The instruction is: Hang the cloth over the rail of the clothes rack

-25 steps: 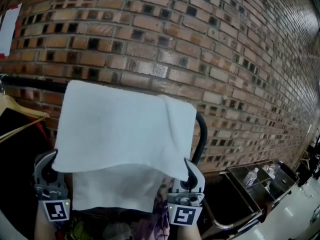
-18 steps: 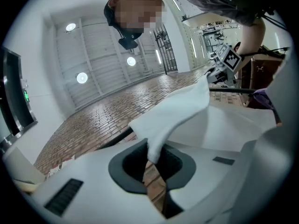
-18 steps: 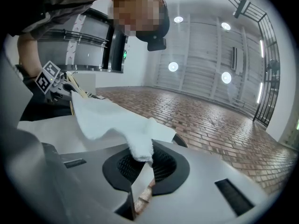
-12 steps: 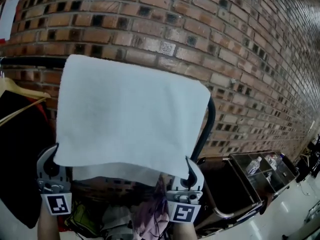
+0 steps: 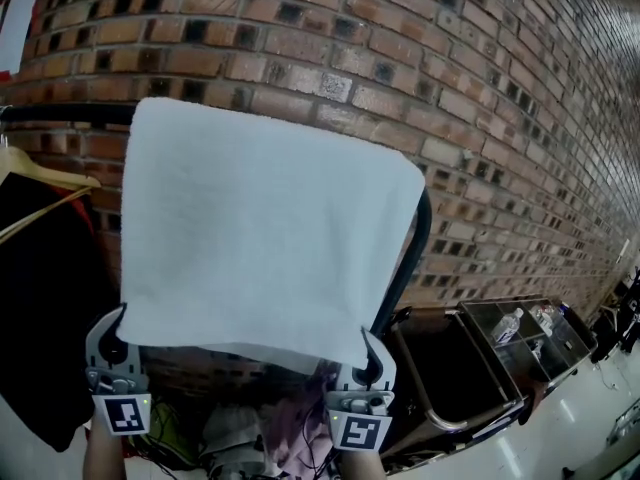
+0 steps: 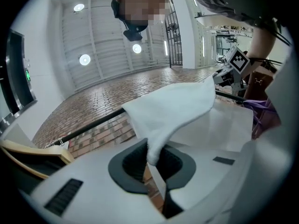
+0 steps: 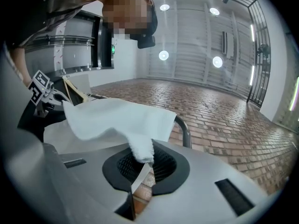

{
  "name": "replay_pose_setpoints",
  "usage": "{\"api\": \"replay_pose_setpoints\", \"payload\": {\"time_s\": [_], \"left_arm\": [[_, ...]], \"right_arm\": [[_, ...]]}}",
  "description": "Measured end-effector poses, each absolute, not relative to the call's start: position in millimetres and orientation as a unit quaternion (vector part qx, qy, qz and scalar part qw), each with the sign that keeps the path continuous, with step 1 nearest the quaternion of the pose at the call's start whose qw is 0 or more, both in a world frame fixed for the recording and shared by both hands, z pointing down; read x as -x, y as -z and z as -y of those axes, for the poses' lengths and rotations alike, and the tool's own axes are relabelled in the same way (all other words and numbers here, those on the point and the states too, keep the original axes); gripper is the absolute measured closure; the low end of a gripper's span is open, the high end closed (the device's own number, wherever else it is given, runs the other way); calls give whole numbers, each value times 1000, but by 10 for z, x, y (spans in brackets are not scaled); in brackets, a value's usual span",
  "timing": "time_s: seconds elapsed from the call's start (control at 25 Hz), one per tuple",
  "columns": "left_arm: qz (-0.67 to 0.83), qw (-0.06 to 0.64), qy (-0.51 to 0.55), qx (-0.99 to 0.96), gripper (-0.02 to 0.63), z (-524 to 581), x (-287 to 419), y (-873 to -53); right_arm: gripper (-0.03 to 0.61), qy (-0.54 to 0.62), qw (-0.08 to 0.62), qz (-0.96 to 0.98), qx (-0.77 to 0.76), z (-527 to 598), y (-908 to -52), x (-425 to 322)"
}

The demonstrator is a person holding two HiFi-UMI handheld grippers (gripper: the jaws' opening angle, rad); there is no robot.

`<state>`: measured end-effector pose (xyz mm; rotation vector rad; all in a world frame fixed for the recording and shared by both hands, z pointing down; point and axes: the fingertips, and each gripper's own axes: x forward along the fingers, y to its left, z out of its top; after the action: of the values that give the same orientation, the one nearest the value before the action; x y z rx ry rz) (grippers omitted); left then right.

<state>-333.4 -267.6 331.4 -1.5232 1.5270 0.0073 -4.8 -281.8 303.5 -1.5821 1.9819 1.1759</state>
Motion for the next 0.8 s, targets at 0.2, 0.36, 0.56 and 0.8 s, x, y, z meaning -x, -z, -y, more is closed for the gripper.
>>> {"api": "replay_pose_setpoints", "payload": {"time_s": [0.2,0.36,0.56,0.8], "left_arm": [[-630,454,11,630,566,2662,3390,-3477],[-629,448,15,635,566,2660,3411,-3580],[-638,426,6,642,566,2650,3474,-3710],[-632,411,3,657,563,2619,3439,-3743]], "right_arm": [[555,-414,166,-697,561,2733,-3144,46],[555,-419,157,-694,564,2691,-3308,62],[555,-398,157,-712,557,2731,-3513,123],[551,-375,159,-721,561,2738,-3580,142]]}}
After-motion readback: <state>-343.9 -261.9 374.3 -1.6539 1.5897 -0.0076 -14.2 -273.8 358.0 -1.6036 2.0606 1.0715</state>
